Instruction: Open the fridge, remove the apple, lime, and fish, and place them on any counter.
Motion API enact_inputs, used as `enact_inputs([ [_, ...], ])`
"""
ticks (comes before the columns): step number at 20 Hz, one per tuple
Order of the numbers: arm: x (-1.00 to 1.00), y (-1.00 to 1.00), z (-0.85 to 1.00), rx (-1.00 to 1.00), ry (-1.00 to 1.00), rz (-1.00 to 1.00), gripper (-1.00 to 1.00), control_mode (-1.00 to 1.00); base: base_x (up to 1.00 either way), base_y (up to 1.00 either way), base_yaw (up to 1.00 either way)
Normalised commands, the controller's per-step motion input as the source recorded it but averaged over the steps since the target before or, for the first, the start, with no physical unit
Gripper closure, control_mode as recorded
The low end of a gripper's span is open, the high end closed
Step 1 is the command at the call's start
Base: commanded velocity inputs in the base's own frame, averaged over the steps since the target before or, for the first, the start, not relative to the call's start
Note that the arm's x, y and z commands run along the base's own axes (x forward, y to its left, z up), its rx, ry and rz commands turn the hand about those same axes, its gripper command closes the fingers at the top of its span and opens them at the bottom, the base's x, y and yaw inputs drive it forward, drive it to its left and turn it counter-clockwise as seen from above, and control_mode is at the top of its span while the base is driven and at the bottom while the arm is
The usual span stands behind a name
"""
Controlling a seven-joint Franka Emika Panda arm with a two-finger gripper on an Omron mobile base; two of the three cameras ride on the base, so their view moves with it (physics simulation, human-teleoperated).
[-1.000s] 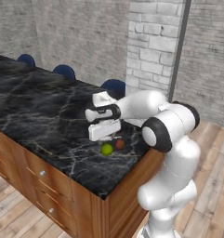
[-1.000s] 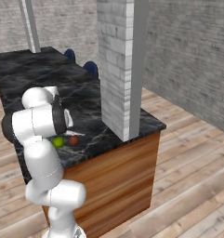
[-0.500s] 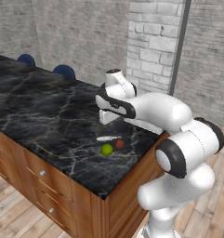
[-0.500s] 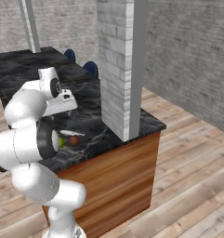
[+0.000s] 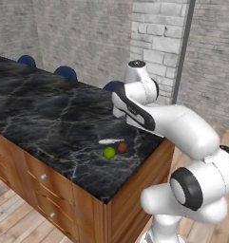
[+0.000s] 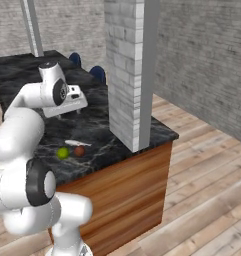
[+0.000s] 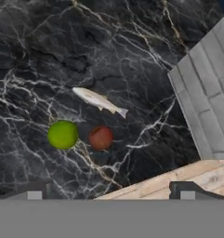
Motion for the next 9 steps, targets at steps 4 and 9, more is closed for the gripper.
enact_inputs([
  [4, -0.12, -0.32, 0.01, 0.06, -0.26, 0.02, -1.0, -1.0, 0.0, 0.0, 0.0],
  [9, -0.3, -0.21, 0.41, 0.07, -0.18, 0.0, -1.0, -1.0, 0.0, 0.0, 0.0],
])
